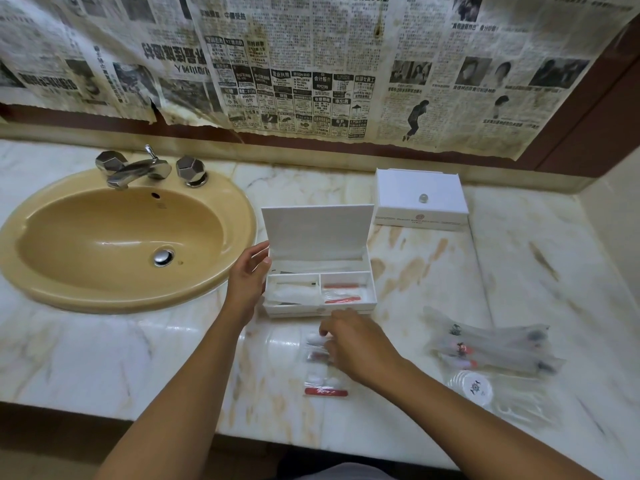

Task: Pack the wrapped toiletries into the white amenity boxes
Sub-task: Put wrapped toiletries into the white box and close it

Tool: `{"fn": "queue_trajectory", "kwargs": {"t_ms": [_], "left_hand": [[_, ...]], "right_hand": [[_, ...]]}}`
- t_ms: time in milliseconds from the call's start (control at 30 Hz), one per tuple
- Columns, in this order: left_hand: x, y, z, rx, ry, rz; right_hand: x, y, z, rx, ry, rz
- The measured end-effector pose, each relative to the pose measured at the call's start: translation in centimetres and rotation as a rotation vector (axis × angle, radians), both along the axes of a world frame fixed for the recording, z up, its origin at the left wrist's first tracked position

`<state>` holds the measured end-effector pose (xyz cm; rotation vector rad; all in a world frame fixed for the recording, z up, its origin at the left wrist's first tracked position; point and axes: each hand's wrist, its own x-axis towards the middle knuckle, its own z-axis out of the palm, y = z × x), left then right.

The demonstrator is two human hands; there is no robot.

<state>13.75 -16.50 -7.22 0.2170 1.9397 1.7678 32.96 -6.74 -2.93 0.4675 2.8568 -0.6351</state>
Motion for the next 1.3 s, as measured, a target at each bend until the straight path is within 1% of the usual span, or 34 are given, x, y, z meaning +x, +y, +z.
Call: {"fn": "queue_trajectory", "kwargs": {"t_ms": [133,200,300,367,500,567,733,900,1033,1100,1167,1300], "left_hand": [[-0.1,0.1,-0.1,-0.005,0.013,0.015],[-0.1,0.1,-0.1,-0.007,0.014,0.018],[-0.1,0.0,0.0,-0.011,0.016,0.009],[-0.1,0.1,0.0,-0.013,0.009,0.008],[0.0,0.1,0.2,-0.016,0.001,0.007],[0.0,0.0,0.2,-0.015,0.001,0.005],[0.0,-0.1,0.2,-0.016,-0.003,0.000],[0.0,-0.1,0.2,-0.012,-0.005,0.000],[-0.1,0.0,0.1,-0.012,-0.014,-0.004],[-0.1,0.0,0.1,-0.015,-0.012,-0.007],[-0.2,-0.1,0.0,-0.013,-0.014,-0.005],[-0.2,-0.1,-0.1,-0.008,-0.010,0.000]], "right_hand": [[-1.4,2.0,2.9,0.071,0.151,-0.037],[-2.3,3.4,3.4,0.123,0.178,-0.086],[-3.6,5.0,3.3,0.208,0.096,-0.123],[-4.2,5.6,3.0,0.223,0.023,-0.117],[-5.1,5.9,2.1,0.146,-0.120,-0.097],[-5.5,5.9,1.6,0.133,-0.157,-0.088],[-6.1,6.0,0.8,0.092,-0.186,-0.106],[-6.3,6.0,0.8,0.049,-0.156,-0.136],[-6.3,5.5,0.0,-0.062,-0.235,-0.126],[-6.1,5.4,-0.1,-0.079,-0.247,-0.131],[-5.8,5.3,0.4,-0.067,-0.200,-0.145],[-4.3,3.6,2.2,-0.039,0.030,-0.112]]}}
